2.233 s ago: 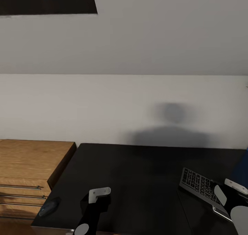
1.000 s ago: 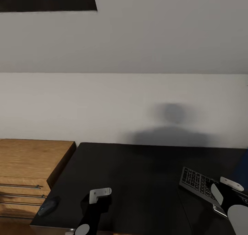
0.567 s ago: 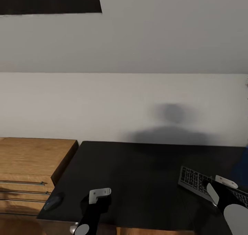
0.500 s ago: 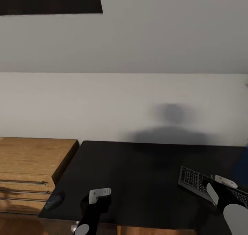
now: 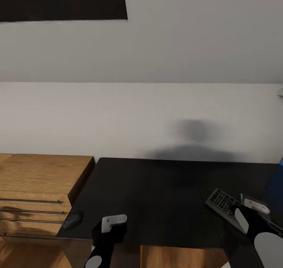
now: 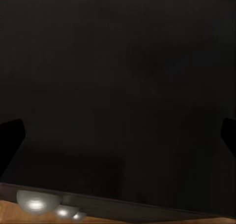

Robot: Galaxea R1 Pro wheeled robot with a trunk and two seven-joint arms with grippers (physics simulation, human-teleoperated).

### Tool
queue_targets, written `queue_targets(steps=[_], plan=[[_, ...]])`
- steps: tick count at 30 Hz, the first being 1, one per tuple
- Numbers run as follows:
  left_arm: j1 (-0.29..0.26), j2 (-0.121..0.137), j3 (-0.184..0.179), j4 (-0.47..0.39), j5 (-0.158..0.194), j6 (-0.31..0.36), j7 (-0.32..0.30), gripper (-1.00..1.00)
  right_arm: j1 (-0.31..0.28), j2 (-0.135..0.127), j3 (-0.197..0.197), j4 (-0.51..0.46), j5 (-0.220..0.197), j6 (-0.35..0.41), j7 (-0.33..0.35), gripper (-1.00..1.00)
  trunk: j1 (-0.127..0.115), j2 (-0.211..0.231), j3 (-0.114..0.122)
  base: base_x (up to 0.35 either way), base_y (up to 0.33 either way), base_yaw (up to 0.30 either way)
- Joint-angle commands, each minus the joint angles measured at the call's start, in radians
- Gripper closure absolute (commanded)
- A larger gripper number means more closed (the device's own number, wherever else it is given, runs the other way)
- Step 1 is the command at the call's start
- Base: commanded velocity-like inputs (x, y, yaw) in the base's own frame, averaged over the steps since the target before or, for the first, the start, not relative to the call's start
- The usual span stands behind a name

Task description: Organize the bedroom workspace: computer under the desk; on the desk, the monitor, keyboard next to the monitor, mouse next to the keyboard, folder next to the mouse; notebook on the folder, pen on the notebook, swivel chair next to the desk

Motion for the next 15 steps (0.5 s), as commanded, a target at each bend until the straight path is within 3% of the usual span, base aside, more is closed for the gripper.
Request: queue_targets(steps=[1, 5, 15], plan=[[0.000, 0.000, -0.001, -0.001, 0.009, 0.002, 0.008, -1.00, 0.000, 0.001, 0.007, 0.031, -0.026, 0.001, -0.003, -1.00, 0.000, -0.001, -0.001, -0.022, 0.016, 0.000], [0.000, 0.000, -0.001, 0.000, 0.009, 0.002, 0.008, -1.00, 0.000, 0.002, 0.034, 0.029, -0.027, -0.002, -0.003, -1.00, 0.000, -0.001, -0.001, -0.008, 0.005, 0.000], [0.000, 0.000, -0.002, 0.002, 0.009, 0.003, 0.008, -1.00, 0.000, 0.005, 0.042, 0.027, -0.027, -0.062, -0.002, -1.00, 0.000, -0.001, -0.001, 0.000, 0.000, 0.000]])
